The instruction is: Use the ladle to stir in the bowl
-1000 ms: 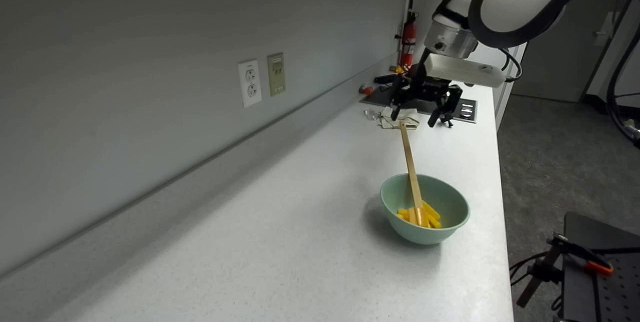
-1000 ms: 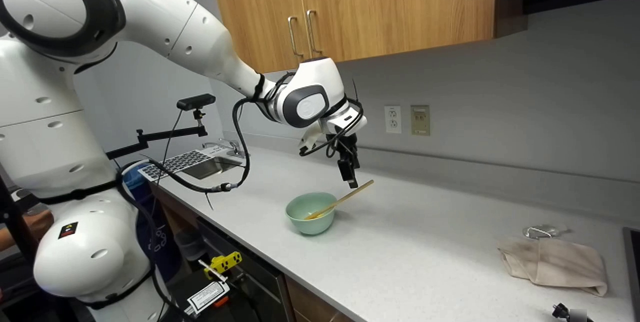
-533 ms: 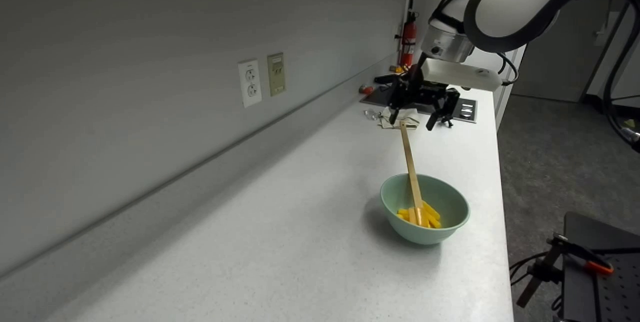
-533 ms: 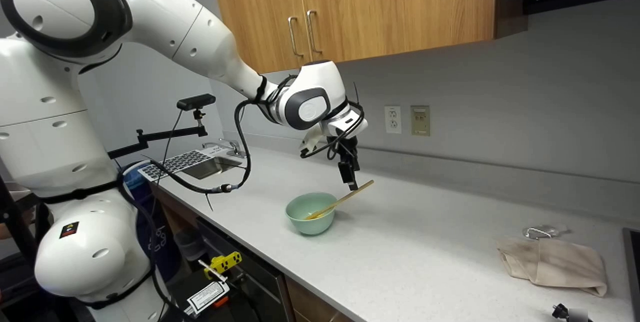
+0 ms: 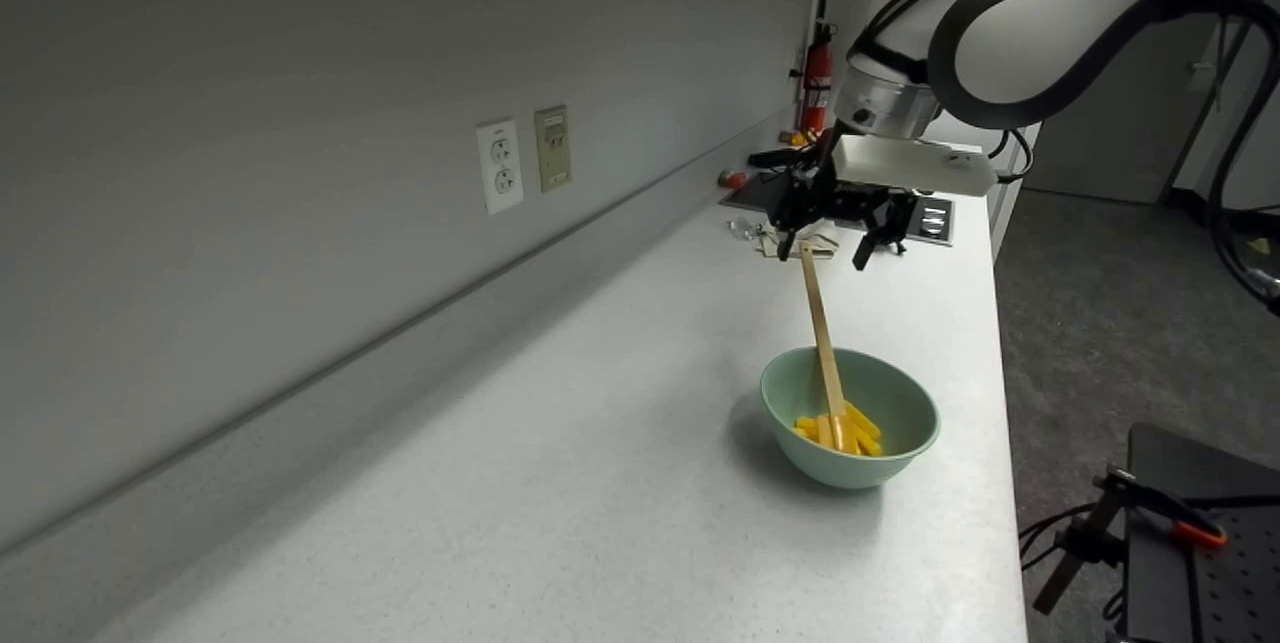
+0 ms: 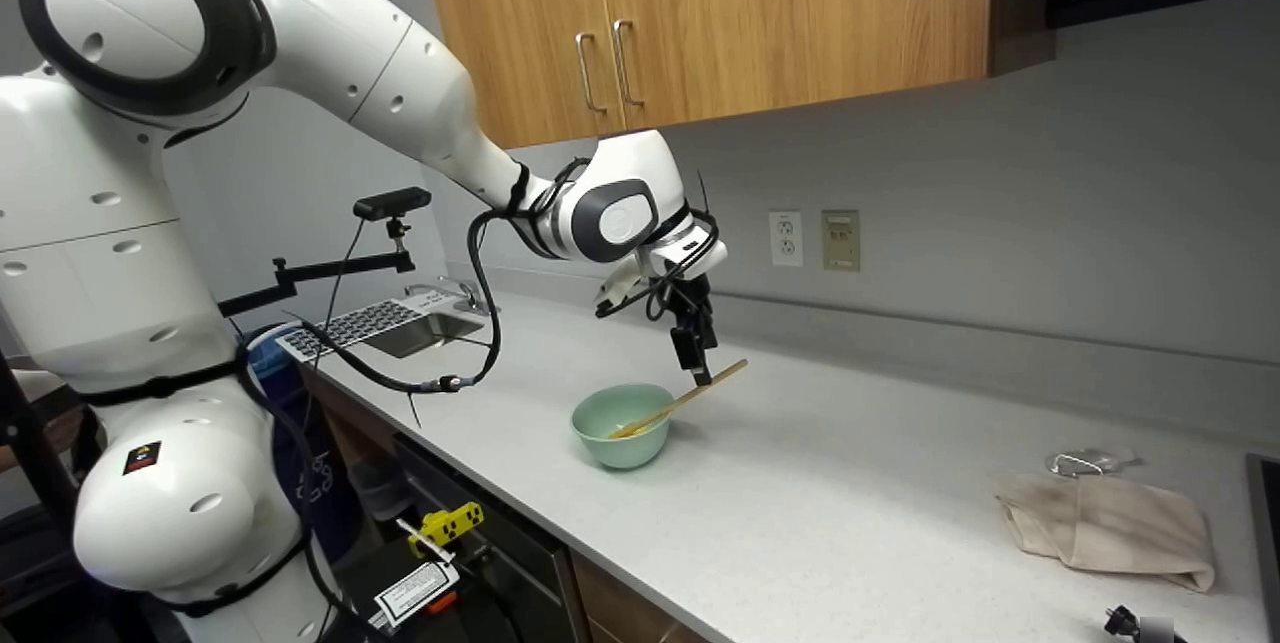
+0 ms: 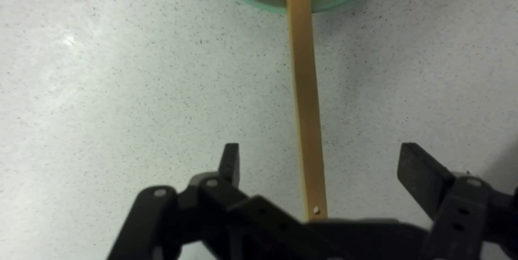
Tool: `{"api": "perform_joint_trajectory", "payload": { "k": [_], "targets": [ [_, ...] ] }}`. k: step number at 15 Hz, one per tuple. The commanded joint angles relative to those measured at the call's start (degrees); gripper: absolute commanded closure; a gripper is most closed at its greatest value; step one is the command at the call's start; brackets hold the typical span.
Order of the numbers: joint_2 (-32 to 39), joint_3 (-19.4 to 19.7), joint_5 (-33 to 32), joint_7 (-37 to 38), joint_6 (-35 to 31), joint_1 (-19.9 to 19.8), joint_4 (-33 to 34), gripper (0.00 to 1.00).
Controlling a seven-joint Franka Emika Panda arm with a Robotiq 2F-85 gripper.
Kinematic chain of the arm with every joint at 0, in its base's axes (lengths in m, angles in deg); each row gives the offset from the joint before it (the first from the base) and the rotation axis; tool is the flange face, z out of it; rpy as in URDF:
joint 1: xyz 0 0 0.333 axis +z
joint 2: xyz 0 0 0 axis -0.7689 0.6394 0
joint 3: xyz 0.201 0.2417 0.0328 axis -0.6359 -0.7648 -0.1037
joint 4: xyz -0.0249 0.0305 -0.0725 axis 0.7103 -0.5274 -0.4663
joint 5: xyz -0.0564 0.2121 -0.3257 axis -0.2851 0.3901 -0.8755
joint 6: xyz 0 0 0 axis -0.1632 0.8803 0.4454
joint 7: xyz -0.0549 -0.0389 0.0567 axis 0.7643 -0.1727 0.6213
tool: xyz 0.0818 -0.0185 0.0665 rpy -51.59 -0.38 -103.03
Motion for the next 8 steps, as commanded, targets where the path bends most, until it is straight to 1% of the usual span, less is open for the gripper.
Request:
{"api": "perform_joint_trajectory", "payload": {
  "k": [1,4,8],
  "targets": [
    [1.3,0.6,-3.2,2.6,-0.9,1.5,1.0,0.0],
    [2.3,1.0,-5.5,3.2,-1.2,1.8,2.1,0.0],
    [3.7,1.5,-7.0,3.3,-1.1,1.9,3.6,0.0]
  ]
}}
